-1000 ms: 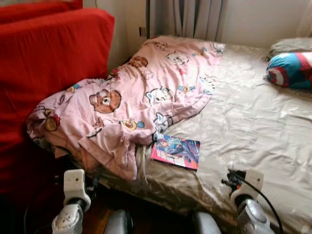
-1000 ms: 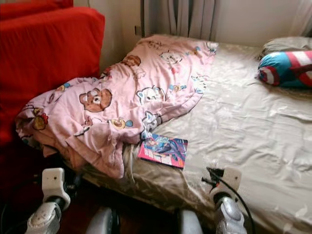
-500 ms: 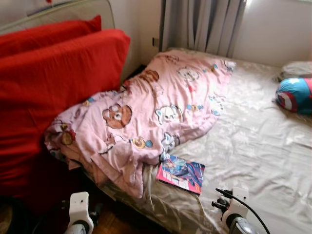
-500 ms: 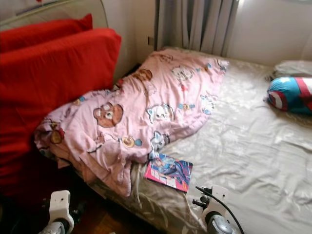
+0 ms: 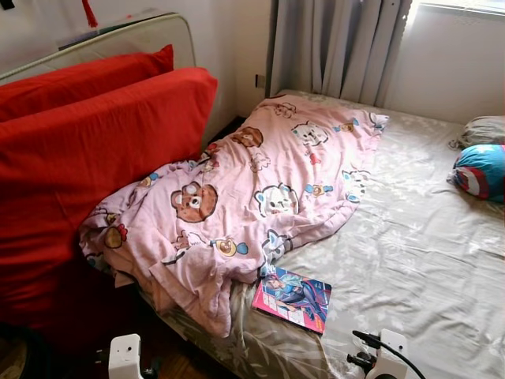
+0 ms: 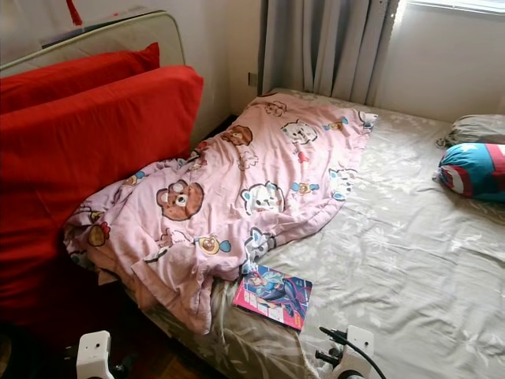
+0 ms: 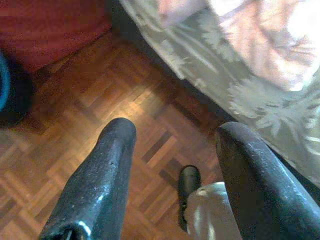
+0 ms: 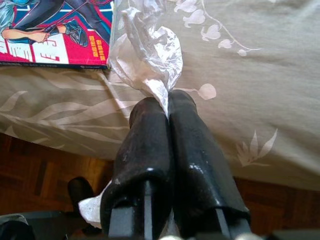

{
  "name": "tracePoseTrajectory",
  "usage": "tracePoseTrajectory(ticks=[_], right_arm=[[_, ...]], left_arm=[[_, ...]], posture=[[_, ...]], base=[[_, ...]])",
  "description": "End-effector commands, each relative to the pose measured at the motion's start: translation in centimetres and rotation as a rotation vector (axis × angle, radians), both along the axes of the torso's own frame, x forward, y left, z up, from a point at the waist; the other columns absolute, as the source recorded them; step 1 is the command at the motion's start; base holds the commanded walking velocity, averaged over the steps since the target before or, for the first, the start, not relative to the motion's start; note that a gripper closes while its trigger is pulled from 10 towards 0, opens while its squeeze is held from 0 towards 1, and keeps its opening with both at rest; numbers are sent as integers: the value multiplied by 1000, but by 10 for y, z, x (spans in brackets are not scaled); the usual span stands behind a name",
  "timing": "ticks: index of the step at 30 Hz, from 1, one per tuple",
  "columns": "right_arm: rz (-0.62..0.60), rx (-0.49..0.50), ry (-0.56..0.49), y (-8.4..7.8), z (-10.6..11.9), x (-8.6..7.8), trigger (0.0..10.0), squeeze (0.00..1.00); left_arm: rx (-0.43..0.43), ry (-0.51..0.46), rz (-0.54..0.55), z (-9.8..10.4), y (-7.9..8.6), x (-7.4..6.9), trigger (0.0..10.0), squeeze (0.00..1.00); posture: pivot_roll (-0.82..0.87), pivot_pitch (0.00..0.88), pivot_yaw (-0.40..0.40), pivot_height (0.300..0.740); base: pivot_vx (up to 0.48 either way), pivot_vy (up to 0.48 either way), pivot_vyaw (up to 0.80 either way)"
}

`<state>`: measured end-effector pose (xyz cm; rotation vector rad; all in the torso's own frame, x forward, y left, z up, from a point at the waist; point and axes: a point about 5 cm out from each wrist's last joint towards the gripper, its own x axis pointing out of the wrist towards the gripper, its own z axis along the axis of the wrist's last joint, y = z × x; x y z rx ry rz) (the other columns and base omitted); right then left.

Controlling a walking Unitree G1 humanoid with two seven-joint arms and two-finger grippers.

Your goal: Clean up the room

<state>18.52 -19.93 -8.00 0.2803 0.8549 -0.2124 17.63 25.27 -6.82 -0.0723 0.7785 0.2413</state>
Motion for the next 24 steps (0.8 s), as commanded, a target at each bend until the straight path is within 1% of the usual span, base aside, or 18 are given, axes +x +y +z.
tracePoseTrajectory(ticks=[1,2,3,4,5,7,11,12,13,14,17,18,21,24], right_arm=[[-2,3,10,5,-2,-4,10000,0],[-2,3,10,5,-2,-4,10000,0],[8,-1,10,8,-3,-3,10000,0],[11,-4,8,9,-3,-3,10000,0],[2,-3,7,10,-3,-3,10000,0],[-5,2,4,12,-3,-3,10000,0],[-1,-13,18,11,-4,-4,10000,0],[-9,-13,22,10,-4,-6,10000,0],[-15,-18,27,8,-5,-9,10000,0],[-16,-21,28,8,-6,-9,10000,0],[-28,-22,29,5,-6,-11,10000,0],[-50,-21,35,3,-7,-13,10000,0],[-62,-25,45,0,-8,-16,10000,0],[-95,-18,56,-2,-8,-17,10000,0]], left_arm=[[-6,38,18,-4,8,-12,10000,0],[-6,38,18,-4,8,-12,10000,0],[-2,61,34,-5,16,-21,10000,0],[-1,74,45,-6,20,-26,10000,0],[0,83,53,-7,23,-30,10000,0],[5,100,71,-7,29,-37,10000,0],[4,106,88,-7,33,-41,10000,0],[3,104,86,-7,32,-41,10000,0],[-5,91,81,-8,26,-37,10000,0],[-7,87,79,-8,23,-35,10000,0],[-11,85,72,-9,19,-34,10000,0],[-16,87,60,-11,13,-34,10000,0],[-23,88,52,-13,9,-34,10000,0],[-30,88,44,-13,6,-34,10000,0]], posture=[[-15,0,-9,739],[-15,0,-9,739],[-43,0,-6,739],[-43,0,-6,739],[-44,0,-16,739],[-47,0,-5,739],[-32,0,3,739],[-27,0,4,739],[-29,0,5,739],[-30,0,5,739],[-30,0,6,739],[-32,0,9,739],[-34,0,8,739],[-21,0,-16,739]], base=[[0,0,0],[0,0,0],[0,0,0],[0,0,0],[0,0,0],[0,0,0],[0,0,0],[0,0,0],[0,0,781],[0,0,781],[0,0,794],[0,0,800],[0,0,715],[0,0,0]])
